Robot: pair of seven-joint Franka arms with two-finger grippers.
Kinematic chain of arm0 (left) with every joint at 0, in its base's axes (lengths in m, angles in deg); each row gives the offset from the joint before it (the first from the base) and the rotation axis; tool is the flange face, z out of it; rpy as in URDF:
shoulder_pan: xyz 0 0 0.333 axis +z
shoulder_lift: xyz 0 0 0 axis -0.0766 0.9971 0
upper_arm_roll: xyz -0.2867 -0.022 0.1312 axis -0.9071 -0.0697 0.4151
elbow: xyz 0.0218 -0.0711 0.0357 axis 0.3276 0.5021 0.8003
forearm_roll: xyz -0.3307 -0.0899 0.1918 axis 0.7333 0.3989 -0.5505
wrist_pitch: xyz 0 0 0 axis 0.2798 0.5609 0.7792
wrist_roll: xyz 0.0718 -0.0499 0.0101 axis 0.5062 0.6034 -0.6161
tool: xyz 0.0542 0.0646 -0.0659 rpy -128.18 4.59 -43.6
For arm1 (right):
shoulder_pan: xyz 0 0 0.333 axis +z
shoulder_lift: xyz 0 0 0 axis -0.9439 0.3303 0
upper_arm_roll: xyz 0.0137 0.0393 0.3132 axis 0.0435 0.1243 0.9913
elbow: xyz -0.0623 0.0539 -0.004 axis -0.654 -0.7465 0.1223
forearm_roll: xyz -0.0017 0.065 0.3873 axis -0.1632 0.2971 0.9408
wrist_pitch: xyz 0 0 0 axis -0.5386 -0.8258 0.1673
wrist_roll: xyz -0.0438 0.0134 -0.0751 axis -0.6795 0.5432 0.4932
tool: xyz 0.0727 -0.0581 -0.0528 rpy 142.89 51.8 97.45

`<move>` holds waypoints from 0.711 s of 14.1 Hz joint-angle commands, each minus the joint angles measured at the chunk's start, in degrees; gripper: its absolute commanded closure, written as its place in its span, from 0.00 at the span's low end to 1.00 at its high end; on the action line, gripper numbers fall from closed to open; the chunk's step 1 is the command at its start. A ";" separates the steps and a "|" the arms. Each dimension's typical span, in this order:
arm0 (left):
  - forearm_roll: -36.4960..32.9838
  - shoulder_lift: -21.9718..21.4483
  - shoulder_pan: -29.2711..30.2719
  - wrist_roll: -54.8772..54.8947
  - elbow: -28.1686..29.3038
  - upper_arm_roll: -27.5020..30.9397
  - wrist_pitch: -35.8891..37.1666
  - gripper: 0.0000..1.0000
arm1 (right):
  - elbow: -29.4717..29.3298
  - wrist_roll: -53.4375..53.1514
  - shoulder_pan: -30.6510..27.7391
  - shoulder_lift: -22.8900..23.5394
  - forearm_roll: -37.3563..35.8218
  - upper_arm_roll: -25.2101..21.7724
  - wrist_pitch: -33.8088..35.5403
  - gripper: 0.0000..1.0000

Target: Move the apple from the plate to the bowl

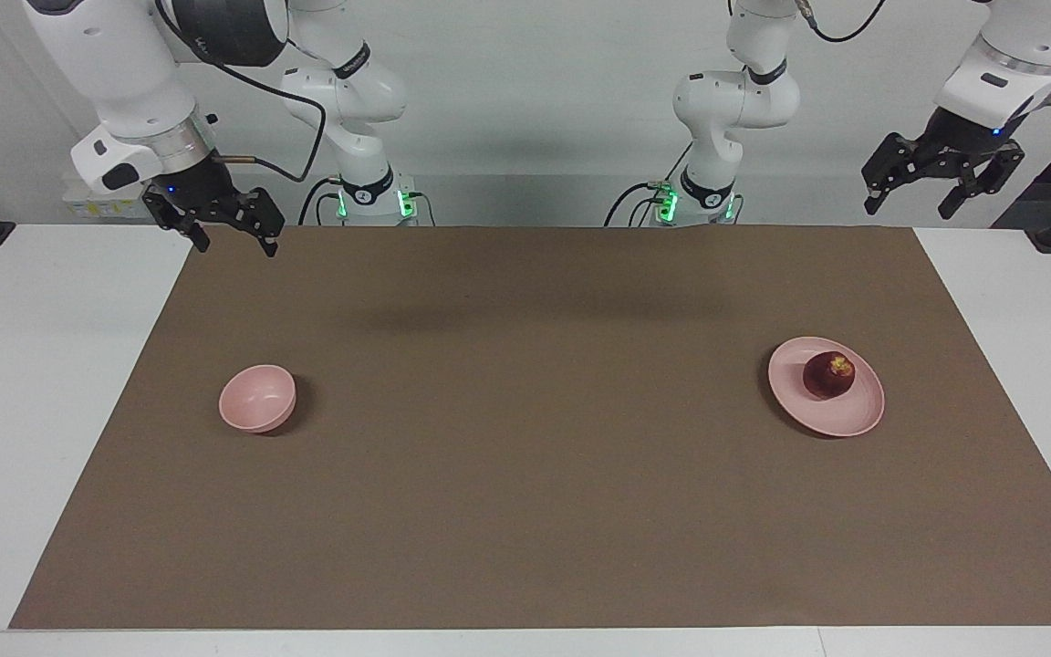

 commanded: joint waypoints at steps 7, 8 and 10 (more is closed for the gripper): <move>-0.71 -1.26 -1.17 -0.40 1.50 0.54 -1.27 0.00 | -0.85 1.04 -0.37 0.56 1.49 0.07 -0.38 0.00; -0.71 -1.26 -1.17 -0.58 1.50 0.54 -1.01 0.00 | -0.85 1.04 -0.37 0.56 1.49 0.16 -0.38 0.00; -0.71 -1.26 -1.17 -0.75 1.50 0.54 -0.92 0.00 | -0.85 1.04 -0.37 0.56 1.49 0.07 -0.38 0.00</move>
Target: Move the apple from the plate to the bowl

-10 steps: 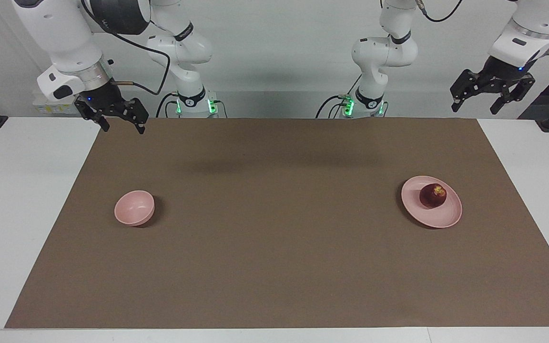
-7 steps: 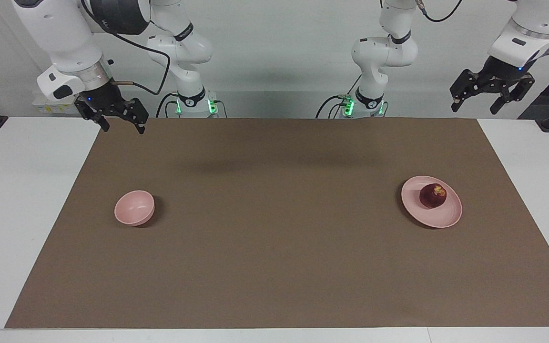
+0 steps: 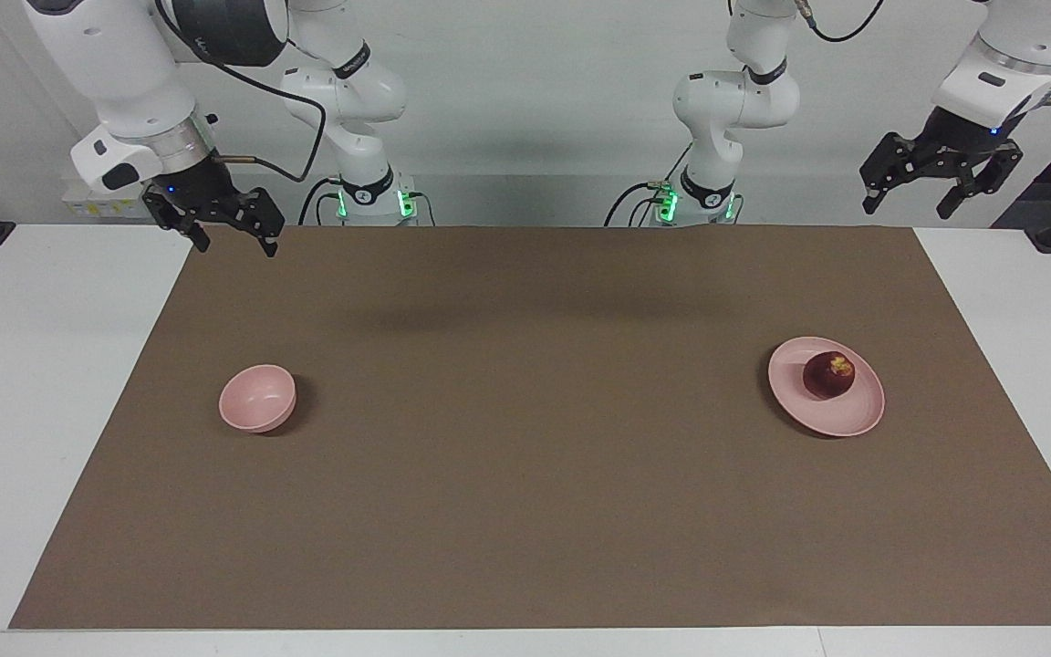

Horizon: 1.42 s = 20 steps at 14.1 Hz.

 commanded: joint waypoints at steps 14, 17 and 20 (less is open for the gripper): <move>0.96 -2.72 -0.23 0.83 6.77 0.54 -6.77 0.00 | -0.85 1.04 -0.37 0.56 1.49 0.07 -0.38 0.00; 0.96 -2.89 -0.14 0.83 10.10 0.54 -9.58 0.00 | -0.85 1.04 -0.37 0.56 1.49 0.07 -0.46 0.00; 0.96 -2.81 -0.05 2.93 13.53 0.71 -12.13 0.00 | -0.85 1.04 -0.37 0.56 1.49 0.16 -0.20 0.00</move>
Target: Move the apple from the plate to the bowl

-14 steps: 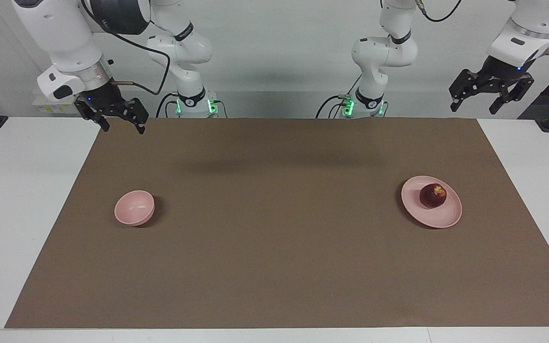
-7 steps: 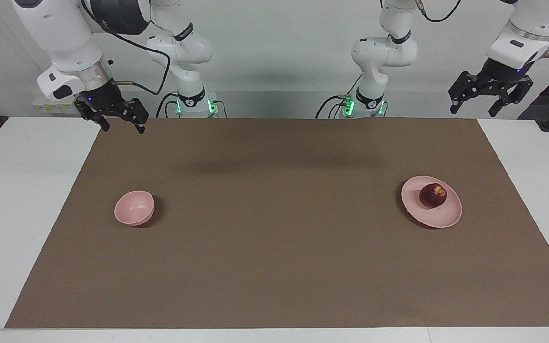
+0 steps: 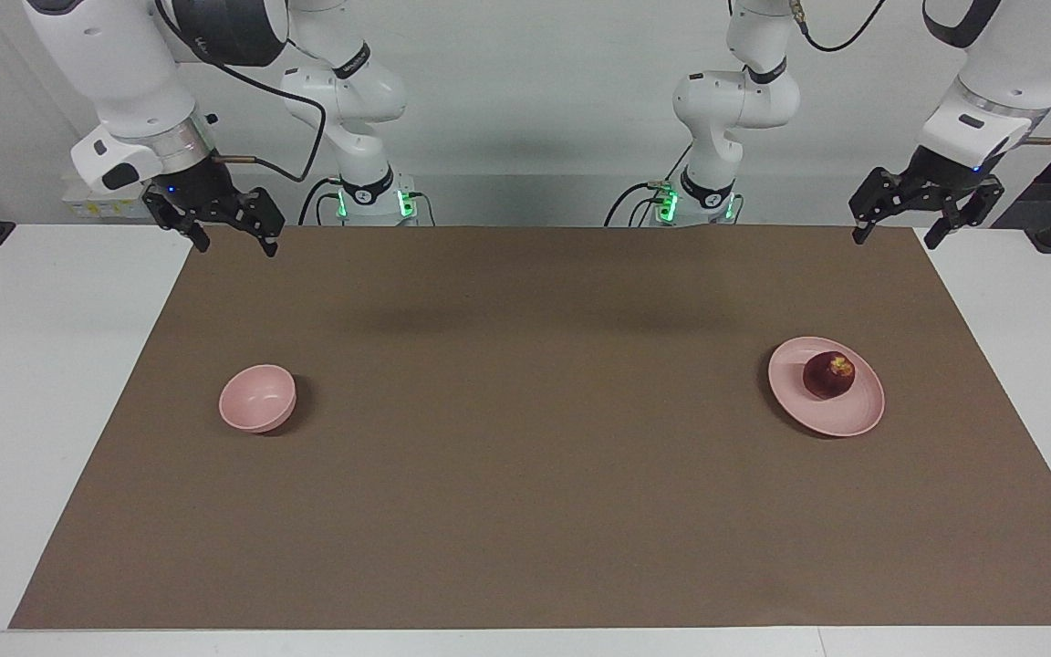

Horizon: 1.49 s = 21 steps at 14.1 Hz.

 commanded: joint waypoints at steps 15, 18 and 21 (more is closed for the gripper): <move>3.00 -1.17 3.55 12.69 24.70 0.77 -26.38 0.00 | 5.21 -30.22 4.55 -0.67 18.88 1.12 2.35 0.00; 3.00 1.72 4.69 12.69 26.38 0.77 -32.72 0.00 | 5.48 -38.30 4.73 0.38 25.03 1.12 2.35 0.00; 3.00 4.63 4.69 12.69 27.52 0.77 -37.03 0.00 | 6.53 -43.24 5.69 2.31 31.87 1.12 1.65 0.00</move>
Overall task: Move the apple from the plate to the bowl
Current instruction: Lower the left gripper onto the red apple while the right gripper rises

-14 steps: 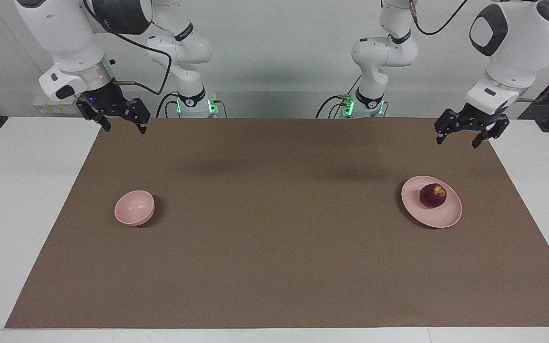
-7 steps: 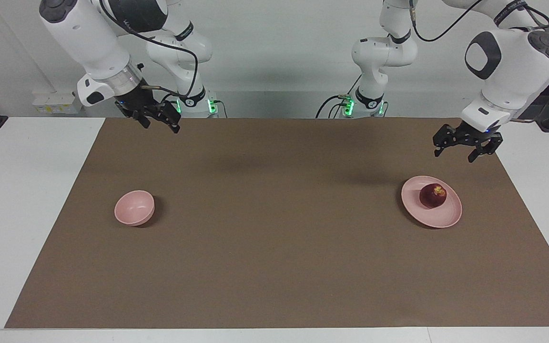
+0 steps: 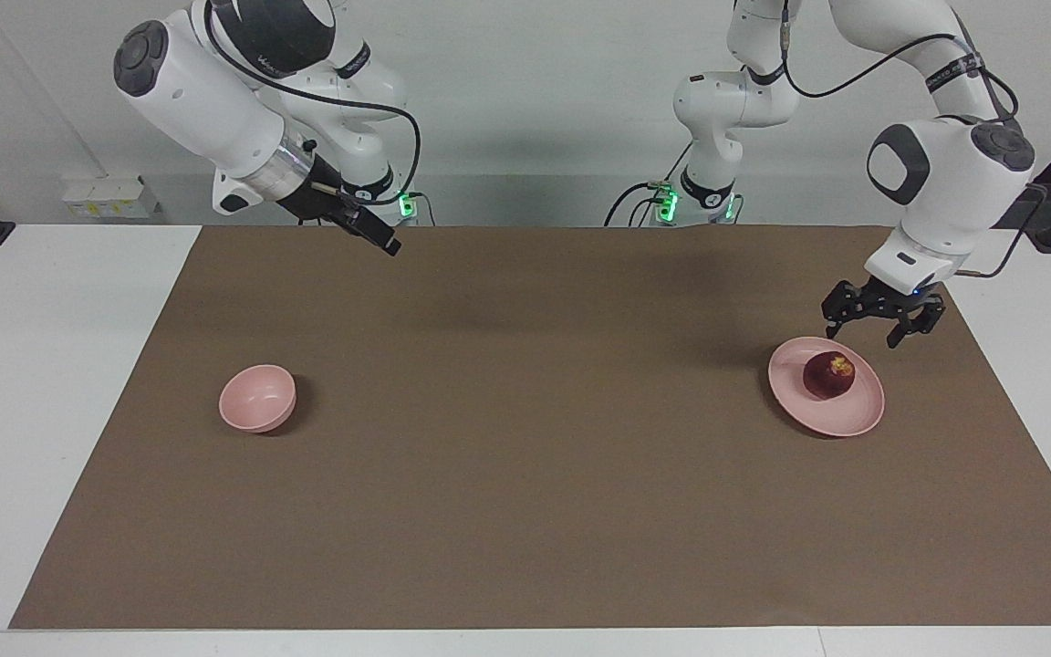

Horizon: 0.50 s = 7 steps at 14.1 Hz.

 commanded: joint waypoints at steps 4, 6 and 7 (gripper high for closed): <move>1.03 3.31 0.55 1.26 4.51 -0.18 -10.29 0.00 | 1.60 -8.35 1.39 4.53 10.99 0.07 -4.09 0.00; 0.95 3.58 0.55 1.18 6.35 -0.18 -13.01 0.00 | 2.65 -12.81 4.72 6.46 13.27 0.07 -9.61 0.00; 1.03 3.58 1.07 1.17 6.62 -0.18 -13.55 0.00 | 3.09 -14.75 5.78 7.35 14.59 0.07 -12.43 0.00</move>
